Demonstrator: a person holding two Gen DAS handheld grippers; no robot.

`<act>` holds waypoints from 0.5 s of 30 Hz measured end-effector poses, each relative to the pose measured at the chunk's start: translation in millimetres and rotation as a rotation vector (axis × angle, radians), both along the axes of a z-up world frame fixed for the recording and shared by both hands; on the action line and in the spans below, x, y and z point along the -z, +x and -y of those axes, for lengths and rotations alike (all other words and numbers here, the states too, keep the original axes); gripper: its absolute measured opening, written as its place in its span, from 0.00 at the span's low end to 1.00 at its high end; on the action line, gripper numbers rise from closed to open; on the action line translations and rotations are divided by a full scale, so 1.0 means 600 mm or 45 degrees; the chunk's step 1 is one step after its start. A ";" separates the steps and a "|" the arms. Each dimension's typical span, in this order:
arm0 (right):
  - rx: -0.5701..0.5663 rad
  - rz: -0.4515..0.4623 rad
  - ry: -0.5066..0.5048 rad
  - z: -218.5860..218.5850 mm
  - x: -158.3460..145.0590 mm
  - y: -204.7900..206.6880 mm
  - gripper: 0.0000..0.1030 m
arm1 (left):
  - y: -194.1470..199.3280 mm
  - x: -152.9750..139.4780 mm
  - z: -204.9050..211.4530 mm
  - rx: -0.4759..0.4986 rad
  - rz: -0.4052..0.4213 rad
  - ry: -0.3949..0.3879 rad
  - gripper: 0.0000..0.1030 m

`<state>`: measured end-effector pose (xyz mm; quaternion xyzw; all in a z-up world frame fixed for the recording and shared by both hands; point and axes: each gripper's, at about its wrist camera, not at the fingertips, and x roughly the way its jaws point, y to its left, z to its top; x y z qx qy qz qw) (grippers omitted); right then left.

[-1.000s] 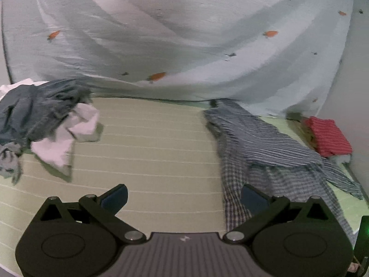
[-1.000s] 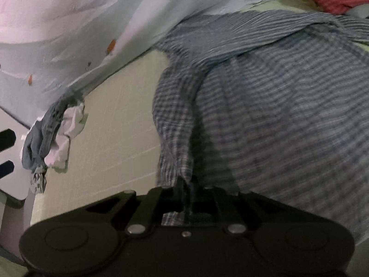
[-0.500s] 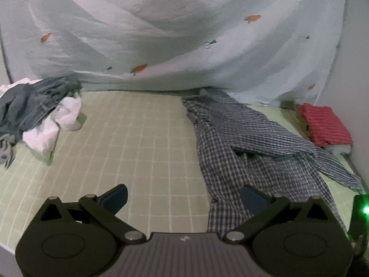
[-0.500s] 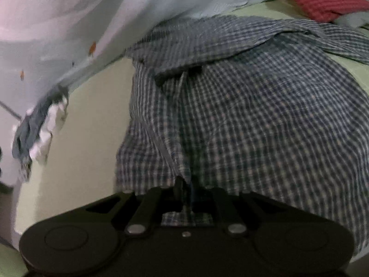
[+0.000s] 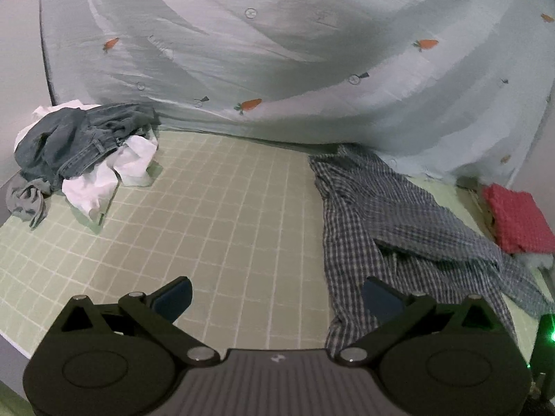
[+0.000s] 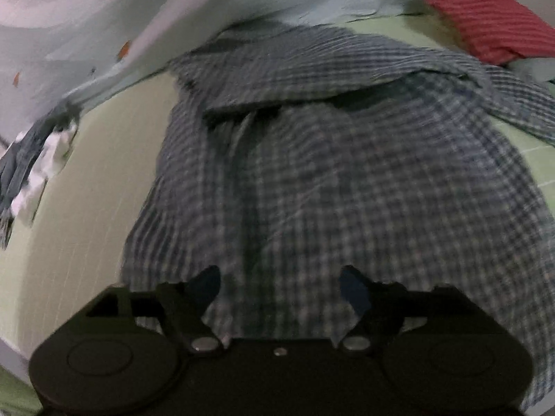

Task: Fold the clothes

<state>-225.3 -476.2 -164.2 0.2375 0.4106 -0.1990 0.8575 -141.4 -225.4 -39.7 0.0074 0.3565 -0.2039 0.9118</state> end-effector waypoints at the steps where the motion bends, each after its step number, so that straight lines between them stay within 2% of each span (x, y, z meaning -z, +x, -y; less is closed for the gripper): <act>1: 0.023 0.002 0.000 0.012 -0.001 -0.001 0.79 | 0.004 0.000 0.004 -0.004 -0.006 -0.009 1.00; 9: 0.172 0.013 0.008 0.111 0.005 0.019 0.84 | 0.058 0.006 0.068 0.002 -0.038 -0.057 1.00; 15: 0.222 0.047 -0.064 0.192 0.000 0.063 0.86 | 0.115 0.012 0.130 -0.017 -0.040 -0.057 1.00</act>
